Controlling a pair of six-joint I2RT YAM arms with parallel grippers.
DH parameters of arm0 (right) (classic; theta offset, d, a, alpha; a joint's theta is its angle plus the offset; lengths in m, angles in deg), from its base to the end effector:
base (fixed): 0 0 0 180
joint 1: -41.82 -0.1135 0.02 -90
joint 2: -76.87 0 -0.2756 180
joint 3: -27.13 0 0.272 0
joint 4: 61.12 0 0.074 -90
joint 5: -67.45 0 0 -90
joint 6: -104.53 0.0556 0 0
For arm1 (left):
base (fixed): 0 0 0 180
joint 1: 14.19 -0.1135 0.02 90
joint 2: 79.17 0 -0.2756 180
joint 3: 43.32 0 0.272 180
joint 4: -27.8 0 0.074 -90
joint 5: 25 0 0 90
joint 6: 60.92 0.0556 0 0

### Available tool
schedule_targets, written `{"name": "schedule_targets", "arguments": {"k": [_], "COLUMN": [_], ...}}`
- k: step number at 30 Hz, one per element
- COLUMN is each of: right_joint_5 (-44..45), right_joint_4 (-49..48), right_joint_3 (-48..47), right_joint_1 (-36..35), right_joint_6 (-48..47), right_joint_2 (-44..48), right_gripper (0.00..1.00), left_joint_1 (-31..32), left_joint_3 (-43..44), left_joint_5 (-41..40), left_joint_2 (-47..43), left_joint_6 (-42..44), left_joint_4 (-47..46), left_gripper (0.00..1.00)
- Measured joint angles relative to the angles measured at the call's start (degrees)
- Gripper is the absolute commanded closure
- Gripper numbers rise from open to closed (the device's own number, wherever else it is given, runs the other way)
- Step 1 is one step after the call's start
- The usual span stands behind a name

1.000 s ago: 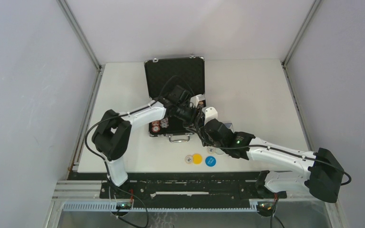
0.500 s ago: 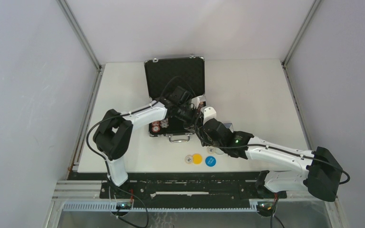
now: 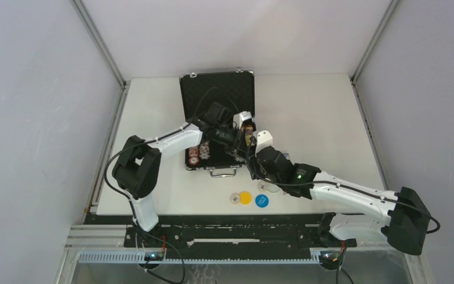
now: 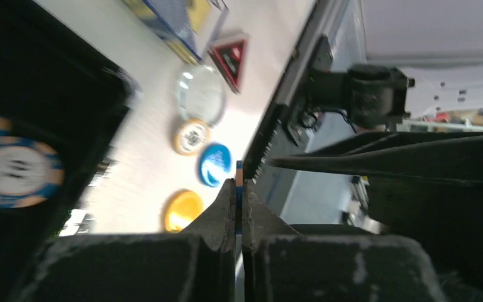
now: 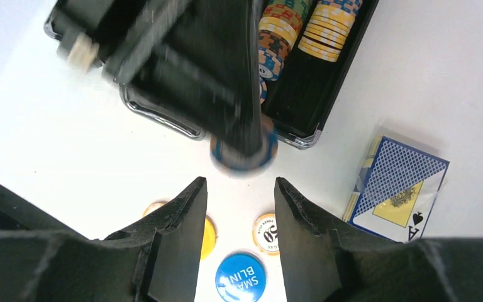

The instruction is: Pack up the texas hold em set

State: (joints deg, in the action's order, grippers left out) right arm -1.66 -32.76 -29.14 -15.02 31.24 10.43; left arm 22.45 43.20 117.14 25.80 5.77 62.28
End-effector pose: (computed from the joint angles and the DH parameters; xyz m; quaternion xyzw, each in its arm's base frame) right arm 0.1676 0.2203 0.2396 -0.2300 0.8591 0.1248 0.4398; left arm 0.3063 -0.2825 0.2074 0.2376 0.8297 -0.5036 0.0392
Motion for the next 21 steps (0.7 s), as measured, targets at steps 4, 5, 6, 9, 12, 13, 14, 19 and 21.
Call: {"name": "schedule_targets", "arguments": {"k": [4, 5, 6, 9, 12, 13, 14, 19, 21], "right_joint_5": [-1.9, -2.7, -4.2, -8.0, -11.0, -11.9, -12.5, -16.2, -17.4], "right_joint_4": [0.3, 0.2, -0.4, -2.2, -4.5, -4.9, -5.0, -5.9, -7.2], "right_joint_3": [1.1, 1.4, 1.9, 2.8, 2.8, 2.4, 1.7, -5.0, -6.8], "right_joint_1": [2.5, 3.5, 5.6, 11.4, 15.8, 16.7, 17.0, 17.1, 17.1], "right_joint_6": [-0.3, -0.3, -0.4, -0.5, -0.9, -0.9, -1.2, -2.1, -2.1], "right_joint_2": [3.4, 3.8, 4.0, 2.8, -0.5, -2.2, -3.9, -13.4, -15.4], "right_gripper": [0.49, 0.5, 0.53, 0.64, 0.77, 0.85, 0.93, 1.0, 1.0], "left_joint_1": [-5.0, -6.2, -7.4, -8.7, -8.2, -8.0, -7.9, -7.7, -7.6], "left_joint_3": [-0.7, -0.8, -0.9, -0.9, -2.2, -2.9, -4.0, -9.4, -9.8], "left_joint_5": [-4.2, -5.4, -7.1, -12.7, -19.1, -21.2, -23.3, -28.7, -28.6], "left_joint_2": [-0.4, -0.5, -0.5, -1.2, -3.8, -5.0, -6.6, -13.6, -14.2], "left_joint_6": [3.2, 4.0, 5.2, 8.5, 11.5, 12.3, 13.4, 20.0, 23.5], "left_joint_4": [-3.6, -3.8, -3.9, -3.9, -4.7, -5.1, -6.1, -13.4, -15.5], "left_gripper": [1.0, 1.0, 1.0, 1.0, 0.98, 0.98, 0.97, 0.98, 0.98]}}
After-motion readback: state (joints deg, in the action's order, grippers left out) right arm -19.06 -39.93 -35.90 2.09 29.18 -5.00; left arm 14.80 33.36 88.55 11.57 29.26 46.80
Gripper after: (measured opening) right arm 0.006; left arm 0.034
